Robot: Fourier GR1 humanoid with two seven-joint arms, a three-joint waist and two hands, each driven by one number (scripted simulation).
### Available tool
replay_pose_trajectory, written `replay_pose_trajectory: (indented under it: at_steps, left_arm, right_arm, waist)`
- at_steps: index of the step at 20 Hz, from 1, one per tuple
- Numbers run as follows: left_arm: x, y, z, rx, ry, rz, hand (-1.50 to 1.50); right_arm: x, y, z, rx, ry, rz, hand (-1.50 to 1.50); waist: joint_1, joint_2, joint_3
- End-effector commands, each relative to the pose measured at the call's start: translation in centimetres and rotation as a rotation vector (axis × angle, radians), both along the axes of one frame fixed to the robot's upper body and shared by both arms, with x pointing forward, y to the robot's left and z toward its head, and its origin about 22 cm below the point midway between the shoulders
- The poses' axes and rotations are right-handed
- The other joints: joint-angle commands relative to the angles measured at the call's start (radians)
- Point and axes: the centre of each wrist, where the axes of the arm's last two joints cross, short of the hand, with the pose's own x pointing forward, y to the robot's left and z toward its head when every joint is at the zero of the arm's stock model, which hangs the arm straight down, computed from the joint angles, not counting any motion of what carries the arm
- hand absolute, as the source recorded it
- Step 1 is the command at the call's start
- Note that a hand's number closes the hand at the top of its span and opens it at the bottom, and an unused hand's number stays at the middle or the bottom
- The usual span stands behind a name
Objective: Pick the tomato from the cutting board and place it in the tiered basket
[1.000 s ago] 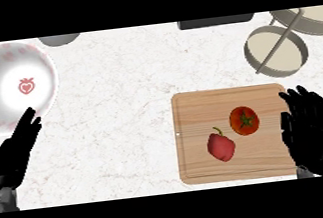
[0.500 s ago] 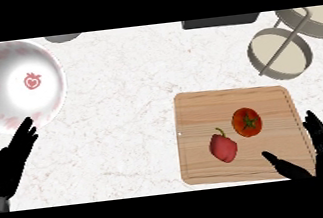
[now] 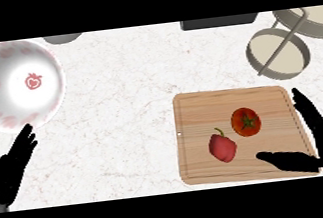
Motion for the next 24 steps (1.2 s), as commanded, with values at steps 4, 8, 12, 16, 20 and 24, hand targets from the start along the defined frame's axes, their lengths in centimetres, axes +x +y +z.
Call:
replay_pose_trajectory:
  at_steps: [4, 8, 12, 16, 20, 24]
  left_arm:
    - [-0.1, -0.1, -0.6, 0.004, -0.013, 0.001, 0.00]
    - [1.4, 0.8, 0.4, 0.002, -0.013, 0.022, 0.00]
    - [-2.2, 0.8, -0.5, -0.001, -0.009, 0.005, 0.00]
    - [-1.2, 0.3, 0.2, 0.001, 0.001, -0.006, 0.00]
    - [0.2, 0.2, -0.5, -0.001, -0.002, 0.006, 0.00]
    - [0.0, 1.1, 0.5, 0.000, -0.001, 0.004, 0.00]
  right_arm:
    - [0.4, 2.5, 5.2, -0.004, 0.174, 0.073, -1.50]
    - [1.7, 1.9, 2.9, -0.002, 0.273, 0.059, -1.50]
    - [1.5, 1.0, 5.0, -0.047, 0.325, 0.031, -1.50]
    - [-0.4, 0.4, 3.2, -0.035, 0.351, -0.022, -1.50]
    - [-0.5, -2.0, 4.1, 0.000, 0.369, 0.027, -1.50]
    - [-0.9, -0.8, 2.2, 0.026, 0.369, 0.034, -1.50]
  waist:
    - [-0.007, 0.000, 0.001]
    - [-0.007, 0.001, 0.002]
    - [-0.002, -0.001, 0.002]
    - [-0.006, -0.001, 0.002]
    - [-0.009, 0.000, 0.002]
    - [-0.006, 0.000, 0.002]
